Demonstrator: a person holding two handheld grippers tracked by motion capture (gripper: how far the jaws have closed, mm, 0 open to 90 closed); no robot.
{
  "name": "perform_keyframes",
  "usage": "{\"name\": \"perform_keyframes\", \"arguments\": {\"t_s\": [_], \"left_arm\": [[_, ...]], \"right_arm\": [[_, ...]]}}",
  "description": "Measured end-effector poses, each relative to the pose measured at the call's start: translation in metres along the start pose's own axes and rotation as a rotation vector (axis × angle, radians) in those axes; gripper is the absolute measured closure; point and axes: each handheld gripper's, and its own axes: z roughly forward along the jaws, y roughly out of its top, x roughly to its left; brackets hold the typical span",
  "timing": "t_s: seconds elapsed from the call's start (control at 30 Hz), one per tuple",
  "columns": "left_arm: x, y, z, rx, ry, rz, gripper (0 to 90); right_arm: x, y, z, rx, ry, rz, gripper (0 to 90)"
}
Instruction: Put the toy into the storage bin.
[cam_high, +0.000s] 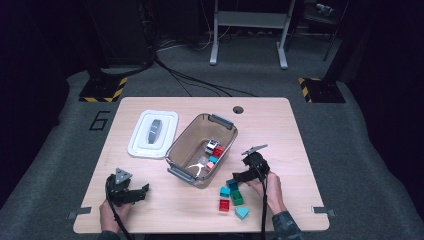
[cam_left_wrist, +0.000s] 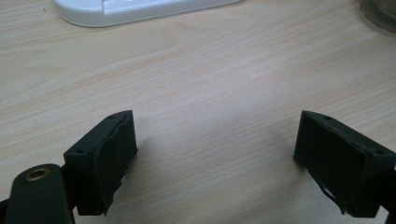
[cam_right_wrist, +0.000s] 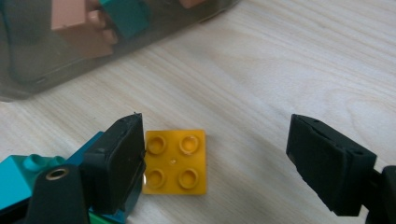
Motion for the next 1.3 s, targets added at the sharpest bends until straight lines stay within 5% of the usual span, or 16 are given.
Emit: {"name": "perform_keyframes", "arguments": {"t_s": [1.3], "left_arm": [[0.000, 0.000, 0.000, 0.000, 0.000, 0.000, 12.6]], "right_arm": [[-0.003, -0.016, -0.004, 0.025, -0.037, -0.026, 58.4]]}}
